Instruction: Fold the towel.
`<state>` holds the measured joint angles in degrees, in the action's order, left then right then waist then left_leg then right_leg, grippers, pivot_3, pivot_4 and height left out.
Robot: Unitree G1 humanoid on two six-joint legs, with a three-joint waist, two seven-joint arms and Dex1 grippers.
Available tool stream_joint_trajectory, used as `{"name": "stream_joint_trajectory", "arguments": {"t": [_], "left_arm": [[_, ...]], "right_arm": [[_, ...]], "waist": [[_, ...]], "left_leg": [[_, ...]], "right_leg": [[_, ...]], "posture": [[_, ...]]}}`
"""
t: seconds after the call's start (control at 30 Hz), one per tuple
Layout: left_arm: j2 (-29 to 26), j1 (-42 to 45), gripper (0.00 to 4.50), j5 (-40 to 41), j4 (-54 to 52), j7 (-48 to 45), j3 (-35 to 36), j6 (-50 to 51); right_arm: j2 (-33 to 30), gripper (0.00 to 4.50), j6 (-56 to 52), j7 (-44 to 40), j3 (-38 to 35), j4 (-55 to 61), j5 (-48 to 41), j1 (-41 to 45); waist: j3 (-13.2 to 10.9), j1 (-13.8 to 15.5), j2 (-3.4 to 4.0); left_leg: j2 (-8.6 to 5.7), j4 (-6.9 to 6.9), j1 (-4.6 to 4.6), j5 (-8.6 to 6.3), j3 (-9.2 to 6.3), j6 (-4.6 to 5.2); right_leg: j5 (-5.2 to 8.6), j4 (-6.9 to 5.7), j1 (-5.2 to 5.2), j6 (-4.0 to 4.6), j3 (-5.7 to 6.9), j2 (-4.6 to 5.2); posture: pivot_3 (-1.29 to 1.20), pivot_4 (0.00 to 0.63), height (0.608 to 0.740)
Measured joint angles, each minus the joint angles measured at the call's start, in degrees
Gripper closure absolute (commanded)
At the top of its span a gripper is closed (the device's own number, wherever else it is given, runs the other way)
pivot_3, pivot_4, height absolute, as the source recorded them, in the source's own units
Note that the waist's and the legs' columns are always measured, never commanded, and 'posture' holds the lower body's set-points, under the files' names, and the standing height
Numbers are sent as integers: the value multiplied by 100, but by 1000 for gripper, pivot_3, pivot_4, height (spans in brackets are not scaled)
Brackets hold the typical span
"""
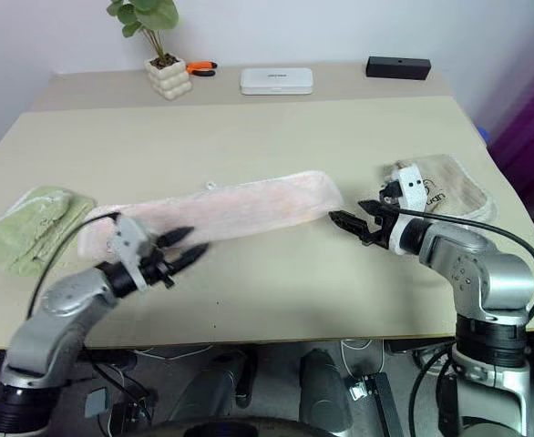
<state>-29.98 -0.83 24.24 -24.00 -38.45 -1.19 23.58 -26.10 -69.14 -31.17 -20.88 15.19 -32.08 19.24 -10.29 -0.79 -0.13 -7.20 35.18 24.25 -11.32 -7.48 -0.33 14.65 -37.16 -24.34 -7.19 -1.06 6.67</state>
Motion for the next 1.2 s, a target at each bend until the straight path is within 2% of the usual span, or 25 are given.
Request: {"name": "stream_joint_trajectory", "arguments": {"t": [0.07, 0.3, 0.33, 0.4, 0.6, 0.63, 0.8, 0.9, 1.03, 1.1, 1.2], "left_arm": [[85, 111, 2071, 10, -2, -32, -96, 5], [119, 147, 2071, 19, -79, -44, -130, 2], [121, 145, 2071, 20, -81, -35, -127, 1], [155, 99, 2071, 24, -92, 8, -52, -2], [203, -81, 2071, 25, -198, 99, 28, -3], [204, -83, 2071, 25, -200, 116, 29, -3], [305, -77, 2071, 25, -205, 148, 28, -19], [329, -37, 2071, 25, -181, 149, 30, -33], [333, 73, 2071, 20, 37, 113, 49, -54], [357, 142, 2071, 18, 166, 95, 34, -59], [416, 255, 2071, 10, 291, 4, -20, -135]], "right_arm": [[543, 68, -323, 555, -160, -46, -21, 58], [1600, 68, -345, 1762, -960, -926, -72, 983], [1657, 284, -295, 1848, -1027, -1053, -80, 1077], [1797, 927, -161, 2085, -1162, -1417, -83, 1342], [1827, 4052, 181, 2350, -1168, -1929, -88, 1467], [1827, 4448, 200, 2352, -1130, -1935, -110, 1507], [1647, 4448, 231, 2297, -1047, -1920, -217, 1531], [958, 4448, 203, 1984, -914, -1575, -321, 1452], [-533, 4448, 193, 1221, -764, -781, -432, 1034], [-781, 4448, 273, 951, -597, -537, -432, 917], [-1082, 4448, 615, 475, 181, -188, -340, 820]], "waist": [[0, 3, 0], [3, -8, 1], [4, -8, 1], [5, -16, 0], [5, -21, 2], [5, -28, 2], [4, -8, 5], [2, 32, 7], [2, 39, 8], [2, -31, 7], [2, -102, 8]], "left_leg": [[-1, 2, 1, 0, 1, -1], [-1, 0, -6, 1, 7, -1], [-2, 0, -6, 1, 8, -1], [-1, 0, -9, 1, 10, -1], [0, -4, -10, 1, 11, -1], [1, -3, -12, 1, 11, -1], [0, -3, -9, 1, 12, 0], [-3, -2, 0, 0, 11, 1], [-2, -2, 3, -3, 11, 7], [10, -2, 1, -3, 19, 6], [19, -3, -8, -3, 29, 6]], "right_leg": [[-1, 1, -1, 0, 0, 0], [-5, 2, 2, 4, -2, -5], [-6, 2, 2, 4, -2, -6], [-7, 2, 3, 6, -4, -14], [-7, 1, 2, 6, -5, -15], [-8, 0, 4, 8, -5, -16], [-8, 4, 3, 11, -5, -17], [-8, 9, 2, 11, -2, -13], [-7, 18, 3, 10, 2, -9], [-8, 17, 3, 10, 1, -8], [-8, 14, 2, 12, -3, -14]], "posture": [[0, 150, 740], [0, 150, 740], [0, 150, 740], [0, 150, 740], [0, 150, 740], [0, 150, 740], [0, 150, 740], [0, 150, 740], [0, 150, 740], [0, 150, 740], [0, 150, 740]]}}
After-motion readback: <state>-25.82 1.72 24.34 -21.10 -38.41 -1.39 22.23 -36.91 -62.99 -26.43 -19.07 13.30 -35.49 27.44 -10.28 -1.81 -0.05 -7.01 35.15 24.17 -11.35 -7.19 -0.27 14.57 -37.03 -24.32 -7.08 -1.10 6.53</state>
